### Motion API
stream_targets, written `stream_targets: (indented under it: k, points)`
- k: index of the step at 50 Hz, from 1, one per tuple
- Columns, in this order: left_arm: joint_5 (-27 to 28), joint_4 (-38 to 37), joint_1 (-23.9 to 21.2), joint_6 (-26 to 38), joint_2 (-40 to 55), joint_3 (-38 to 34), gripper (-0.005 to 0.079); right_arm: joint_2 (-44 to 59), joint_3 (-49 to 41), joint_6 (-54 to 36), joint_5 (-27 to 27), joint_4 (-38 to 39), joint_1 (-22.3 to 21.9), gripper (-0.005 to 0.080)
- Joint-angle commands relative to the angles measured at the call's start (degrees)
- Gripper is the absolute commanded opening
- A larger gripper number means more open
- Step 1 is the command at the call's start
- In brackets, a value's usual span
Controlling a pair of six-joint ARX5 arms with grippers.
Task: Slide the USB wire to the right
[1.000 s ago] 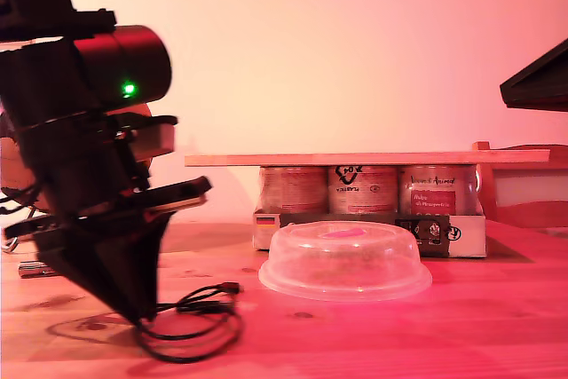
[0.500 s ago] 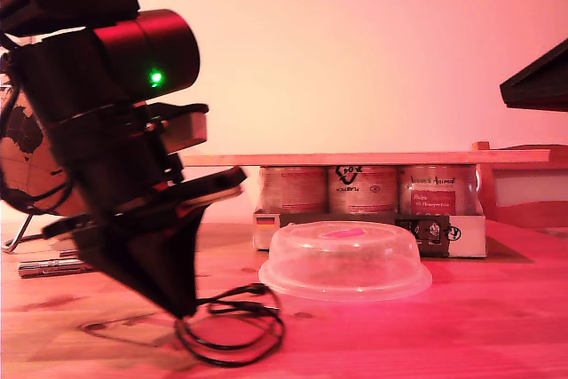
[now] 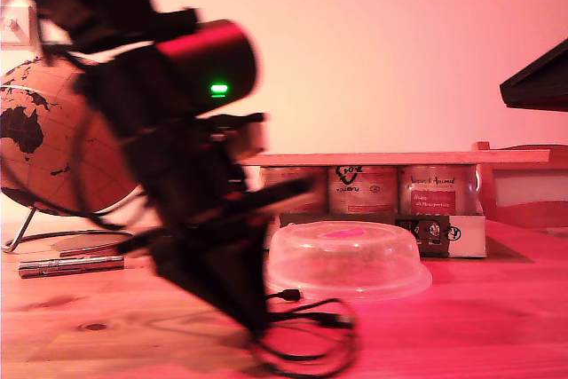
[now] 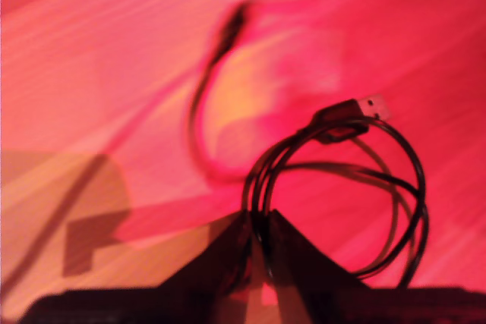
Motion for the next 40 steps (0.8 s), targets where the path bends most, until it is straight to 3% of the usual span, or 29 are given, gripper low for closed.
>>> stream_targets:
  k: [1,17,40]
  points:
    - [0.0,-0.2,-0.8,-0.2,2.1,0.5,0.0059,0.3,0.5,0.1,-0.2,0.4,0.2,-0.0012]
    - [2.0,0.8,-3.6,-0.6,6.2,5.1,0.0059,0.3,0.5,0.1,-0.5,0.4,0.2,-0.0012]
    - [5.1,7.9,-7.0,-2.6,8.7,9.5,0.0059,0.3,0.5,0.0,-0.4,0.3,0.2,-0.0013]
